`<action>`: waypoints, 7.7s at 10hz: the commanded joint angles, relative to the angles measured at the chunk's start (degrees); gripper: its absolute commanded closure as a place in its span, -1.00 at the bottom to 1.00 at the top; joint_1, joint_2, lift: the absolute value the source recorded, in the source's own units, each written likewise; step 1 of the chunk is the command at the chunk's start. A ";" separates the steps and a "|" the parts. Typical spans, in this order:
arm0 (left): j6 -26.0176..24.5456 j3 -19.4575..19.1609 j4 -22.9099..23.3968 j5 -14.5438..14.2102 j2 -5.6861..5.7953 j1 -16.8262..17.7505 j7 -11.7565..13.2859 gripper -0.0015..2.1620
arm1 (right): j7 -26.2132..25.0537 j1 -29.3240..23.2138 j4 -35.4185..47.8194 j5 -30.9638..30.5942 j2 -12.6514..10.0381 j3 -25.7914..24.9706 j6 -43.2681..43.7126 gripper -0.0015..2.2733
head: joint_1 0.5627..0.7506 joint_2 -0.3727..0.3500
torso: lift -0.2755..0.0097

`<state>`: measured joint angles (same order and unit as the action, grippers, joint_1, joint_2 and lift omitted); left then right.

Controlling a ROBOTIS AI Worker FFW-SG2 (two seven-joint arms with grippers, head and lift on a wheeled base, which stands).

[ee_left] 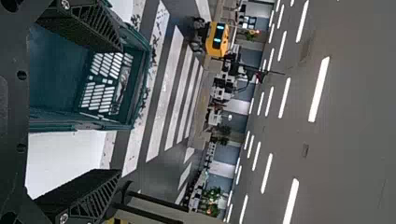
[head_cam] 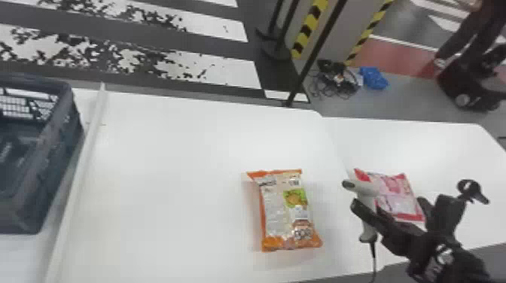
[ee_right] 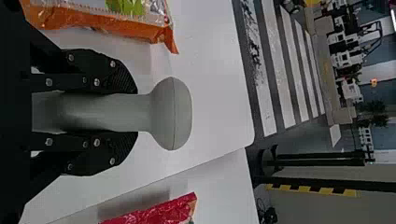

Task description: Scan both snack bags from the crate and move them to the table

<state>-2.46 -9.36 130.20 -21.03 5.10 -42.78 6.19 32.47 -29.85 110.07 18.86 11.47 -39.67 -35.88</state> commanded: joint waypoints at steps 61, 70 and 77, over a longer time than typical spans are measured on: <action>3.38 0.92 3.75 0.20 1.32 -6.26 1.01 -0.93 | 22.46 17.64 -13.92 -7.96 10.32 17.26 -21.91 -0.95 | 0.41 -0.44 | 0.32; 3.38 1.09 3.57 0.29 1.32 -5.64 1.01 -0.93 | 23.61 18.34 -12.51 -10.34 10.41 18.40 -27.71 0.97 | 0.41 -0.39 | 0.32; 0.39 0.92 3.05 0.73 1.49 -3.71 0.93 -0.93 | 14.73 25.02 -9.96 7.86 9.88 -0.23 -32.81 0.97 | 0.41 -0.51 | 0.32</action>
<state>-1.99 -8.43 133.37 -20.43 6.59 -46.53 7.11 47.08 -6.79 102.42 25.68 21.44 -38.58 -70.25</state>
